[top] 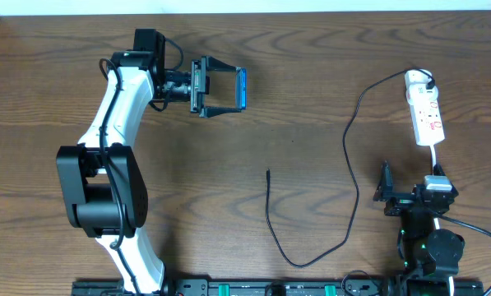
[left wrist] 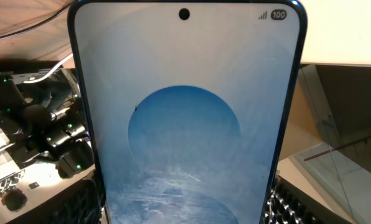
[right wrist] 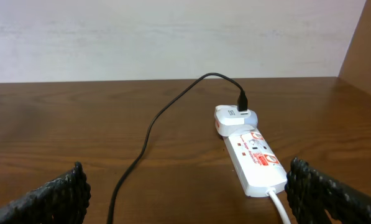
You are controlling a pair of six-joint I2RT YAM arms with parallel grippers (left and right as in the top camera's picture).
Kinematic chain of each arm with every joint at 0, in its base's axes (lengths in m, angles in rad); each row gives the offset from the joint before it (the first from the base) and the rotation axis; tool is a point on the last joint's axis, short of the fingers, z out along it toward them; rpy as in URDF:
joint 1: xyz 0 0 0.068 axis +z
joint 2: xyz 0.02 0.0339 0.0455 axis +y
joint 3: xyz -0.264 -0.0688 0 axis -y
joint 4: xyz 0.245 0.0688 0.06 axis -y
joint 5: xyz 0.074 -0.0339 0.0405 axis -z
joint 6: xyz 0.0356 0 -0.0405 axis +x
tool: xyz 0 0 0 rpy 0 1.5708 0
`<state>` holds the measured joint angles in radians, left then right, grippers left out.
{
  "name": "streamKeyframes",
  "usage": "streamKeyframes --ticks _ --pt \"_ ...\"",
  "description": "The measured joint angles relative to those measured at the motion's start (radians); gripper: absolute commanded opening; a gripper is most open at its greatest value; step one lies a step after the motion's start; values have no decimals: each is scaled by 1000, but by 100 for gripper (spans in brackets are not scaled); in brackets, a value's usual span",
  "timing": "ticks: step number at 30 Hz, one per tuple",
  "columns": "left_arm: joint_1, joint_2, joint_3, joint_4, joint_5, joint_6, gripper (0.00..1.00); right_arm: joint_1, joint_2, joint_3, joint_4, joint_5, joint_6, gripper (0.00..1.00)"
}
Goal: Plug charger to phone and switch on socket
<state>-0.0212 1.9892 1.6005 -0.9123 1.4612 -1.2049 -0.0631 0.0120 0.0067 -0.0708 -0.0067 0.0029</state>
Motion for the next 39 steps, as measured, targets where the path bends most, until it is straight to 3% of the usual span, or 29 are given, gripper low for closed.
streamKeyframes --ticks 14,23,39 --pt "0 0 0 0 -24 0 8 0 0 0 0 0 0 99" --pt "0 0 0 0 -121 21 8 0 0 0 0 0 0 99" --pt "0 0 0 0 -742 35 8 0 0 0 0 0 0 99"
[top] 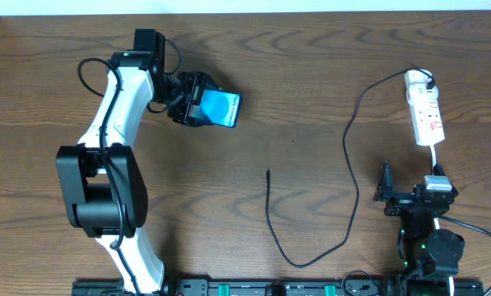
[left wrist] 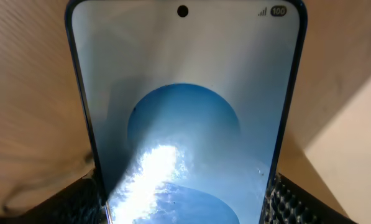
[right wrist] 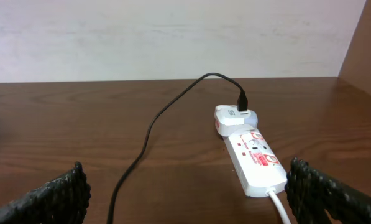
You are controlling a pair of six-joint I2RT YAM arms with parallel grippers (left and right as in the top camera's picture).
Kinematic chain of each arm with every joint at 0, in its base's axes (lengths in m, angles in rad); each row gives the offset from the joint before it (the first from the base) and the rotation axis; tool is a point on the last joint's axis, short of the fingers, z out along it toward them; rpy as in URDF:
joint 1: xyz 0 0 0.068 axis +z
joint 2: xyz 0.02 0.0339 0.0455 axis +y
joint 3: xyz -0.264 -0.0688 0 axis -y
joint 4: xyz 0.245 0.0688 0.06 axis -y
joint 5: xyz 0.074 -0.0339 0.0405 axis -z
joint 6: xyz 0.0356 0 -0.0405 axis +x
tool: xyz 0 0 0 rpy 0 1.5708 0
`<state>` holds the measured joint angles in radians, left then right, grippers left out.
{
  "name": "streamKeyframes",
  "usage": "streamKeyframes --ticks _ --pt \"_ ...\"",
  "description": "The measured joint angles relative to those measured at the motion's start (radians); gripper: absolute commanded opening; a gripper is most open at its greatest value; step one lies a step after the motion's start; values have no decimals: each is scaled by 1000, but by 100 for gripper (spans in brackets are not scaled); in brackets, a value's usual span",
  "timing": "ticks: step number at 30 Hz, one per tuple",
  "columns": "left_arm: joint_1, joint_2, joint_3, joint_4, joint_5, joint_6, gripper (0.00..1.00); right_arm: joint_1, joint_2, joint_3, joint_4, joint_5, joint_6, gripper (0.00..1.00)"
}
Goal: Plug charger to phone and switch on socket
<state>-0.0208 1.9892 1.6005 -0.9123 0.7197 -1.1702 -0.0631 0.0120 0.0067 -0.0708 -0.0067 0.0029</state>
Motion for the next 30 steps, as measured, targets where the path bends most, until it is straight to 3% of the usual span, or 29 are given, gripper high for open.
streamKeyframes --ticks 4,15,30 --pt "0 0 0 0 -153 0 7 0 0 0 0 0 0 99" --pt "0 0 0 0 -402 0 8 0 0 0 0 0 0 99" --pt "0 0 0 22 -499 0 8 0 0 0 4 5 -3 99"
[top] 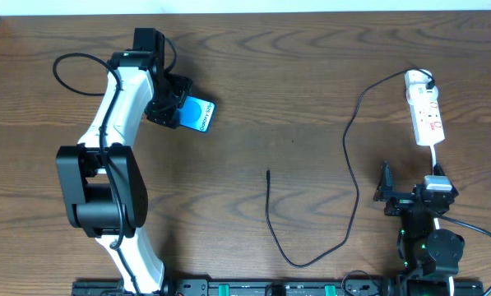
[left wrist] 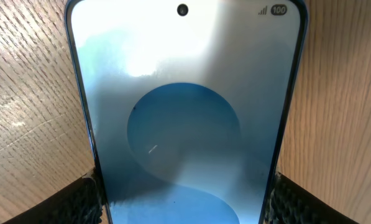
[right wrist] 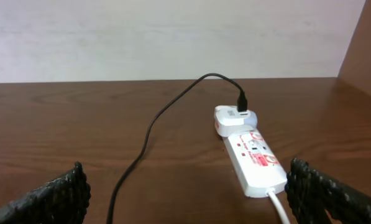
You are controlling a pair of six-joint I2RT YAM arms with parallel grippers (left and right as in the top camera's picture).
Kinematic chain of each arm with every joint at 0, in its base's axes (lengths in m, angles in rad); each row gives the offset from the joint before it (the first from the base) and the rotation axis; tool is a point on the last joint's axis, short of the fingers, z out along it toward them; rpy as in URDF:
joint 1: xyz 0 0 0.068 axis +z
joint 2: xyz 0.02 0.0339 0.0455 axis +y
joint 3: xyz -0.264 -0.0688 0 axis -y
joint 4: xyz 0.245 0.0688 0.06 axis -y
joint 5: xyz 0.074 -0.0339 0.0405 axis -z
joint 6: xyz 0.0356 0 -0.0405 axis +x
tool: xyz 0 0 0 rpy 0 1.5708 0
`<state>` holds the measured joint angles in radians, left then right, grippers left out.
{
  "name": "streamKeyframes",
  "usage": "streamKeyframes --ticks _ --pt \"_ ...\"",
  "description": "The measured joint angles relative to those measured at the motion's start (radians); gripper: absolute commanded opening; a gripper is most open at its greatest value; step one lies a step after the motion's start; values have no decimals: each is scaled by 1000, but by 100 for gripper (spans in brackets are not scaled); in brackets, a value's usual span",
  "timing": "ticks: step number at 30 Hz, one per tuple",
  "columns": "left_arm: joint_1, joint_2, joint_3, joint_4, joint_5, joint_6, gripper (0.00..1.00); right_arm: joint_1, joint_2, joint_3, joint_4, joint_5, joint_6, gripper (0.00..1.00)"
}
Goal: Plug charger to phone and switch on socket
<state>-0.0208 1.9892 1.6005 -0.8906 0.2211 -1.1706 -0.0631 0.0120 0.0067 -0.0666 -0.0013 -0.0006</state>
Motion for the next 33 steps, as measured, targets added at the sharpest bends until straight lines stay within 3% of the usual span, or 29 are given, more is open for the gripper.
streamKeyframes --ticks 19,28,33 --pt "0 0 0 0 -3 0 8 0 0 0 6 43 -10 99" --pt "0 0 0 0 -5 0 8 0 0 0 130 18 6 99" --pt "0 0 0 0 -10 0 7 0 27 20 92 13 9 99"
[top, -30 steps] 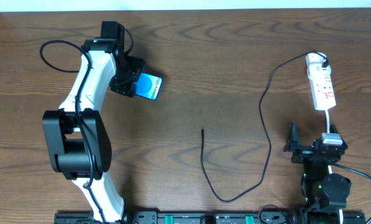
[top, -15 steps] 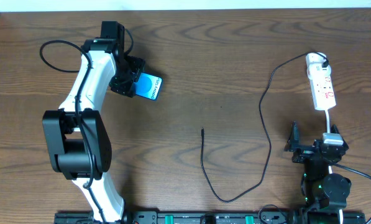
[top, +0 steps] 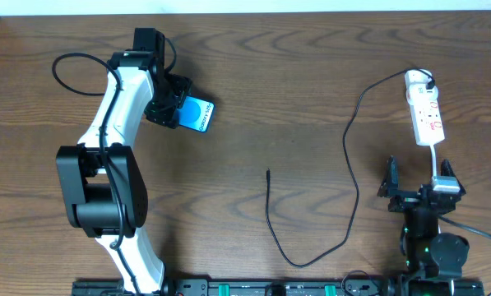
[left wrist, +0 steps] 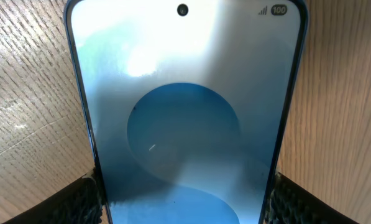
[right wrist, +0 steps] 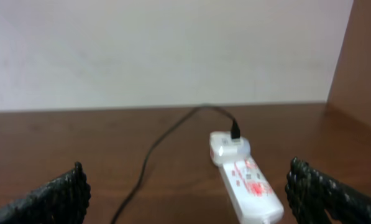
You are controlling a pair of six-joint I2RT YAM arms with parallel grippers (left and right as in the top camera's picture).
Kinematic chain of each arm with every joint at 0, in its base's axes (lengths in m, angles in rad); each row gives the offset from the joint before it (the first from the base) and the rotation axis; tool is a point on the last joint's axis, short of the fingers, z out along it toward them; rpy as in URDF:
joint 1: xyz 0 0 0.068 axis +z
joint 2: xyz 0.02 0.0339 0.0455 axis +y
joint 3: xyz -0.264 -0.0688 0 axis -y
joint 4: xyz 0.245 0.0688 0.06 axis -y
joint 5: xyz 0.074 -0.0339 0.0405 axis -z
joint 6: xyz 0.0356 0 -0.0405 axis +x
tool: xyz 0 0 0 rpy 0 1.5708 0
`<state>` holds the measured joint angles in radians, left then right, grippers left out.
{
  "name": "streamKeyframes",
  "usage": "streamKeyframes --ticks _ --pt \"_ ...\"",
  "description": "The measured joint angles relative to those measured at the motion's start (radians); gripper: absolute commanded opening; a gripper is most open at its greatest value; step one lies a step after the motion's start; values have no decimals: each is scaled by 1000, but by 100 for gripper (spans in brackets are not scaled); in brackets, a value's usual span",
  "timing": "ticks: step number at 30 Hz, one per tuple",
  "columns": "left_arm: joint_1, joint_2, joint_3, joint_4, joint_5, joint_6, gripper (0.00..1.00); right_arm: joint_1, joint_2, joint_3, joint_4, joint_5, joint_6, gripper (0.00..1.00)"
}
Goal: Plug charger to phone and switch on socket
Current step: 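Move the right gripper to the charger cable end and grasp it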
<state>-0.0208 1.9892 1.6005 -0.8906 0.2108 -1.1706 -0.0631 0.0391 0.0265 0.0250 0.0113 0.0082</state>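
Note:
A phone [top: 199,115] with a lit blue screen lies screen-up, low over or on the wooden table at the upper left; whether it touches I cannot tell. My left gripper [top: 174,110] is shut on its lower end, and in the left wrist view the phone [left wrist: 184,99] fills the frame between the fingers [left wrist: 79,200]. The black charger cable's free plug [top: 268,173] lies mid-table. The cable [top: 354,164] loops to the white adapter [top: 417,78] on the power strip [top: 428,117]. My right gripper [top: 418,186] is open, facing the power strip [right wrist: 250,186].
The black cable curls down to the front edge of the table [top: 294,263] between the two arms. A wooden side wall [right wrist: 365,93] rises on the right of the strip. The left arm's own wire [top: 64,70] arcs at the far left.
My right gripper has shifted: its view is now blurred, shows more of the wall, and the strip sits lower and smaller. The left gripper and the phone have not moved.
At first my left gripper held the phone on edge, up in the air. Then the phone was tilted screen-up. Later it was nearer the arm and low over the table, where it stays. The right arm stayed still until its recent shift.

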Motion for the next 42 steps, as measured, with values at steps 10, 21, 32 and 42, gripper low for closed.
streamKeyframes --ticks 10,21,32,42 --pt "0 0 0 0 -1 0 8 0 479 308 -38 -45 0 99" --pt "0 0 -2 1 -1 0 7 1 1266 893 -189 -517 95 99" --pt "0 0 -2 1 -1 -28 8 52 1714 1038 258 -943 731 99" --pt "0 0 -2 1 33 -91 8 81 1848 1038 271 -934 990 99"
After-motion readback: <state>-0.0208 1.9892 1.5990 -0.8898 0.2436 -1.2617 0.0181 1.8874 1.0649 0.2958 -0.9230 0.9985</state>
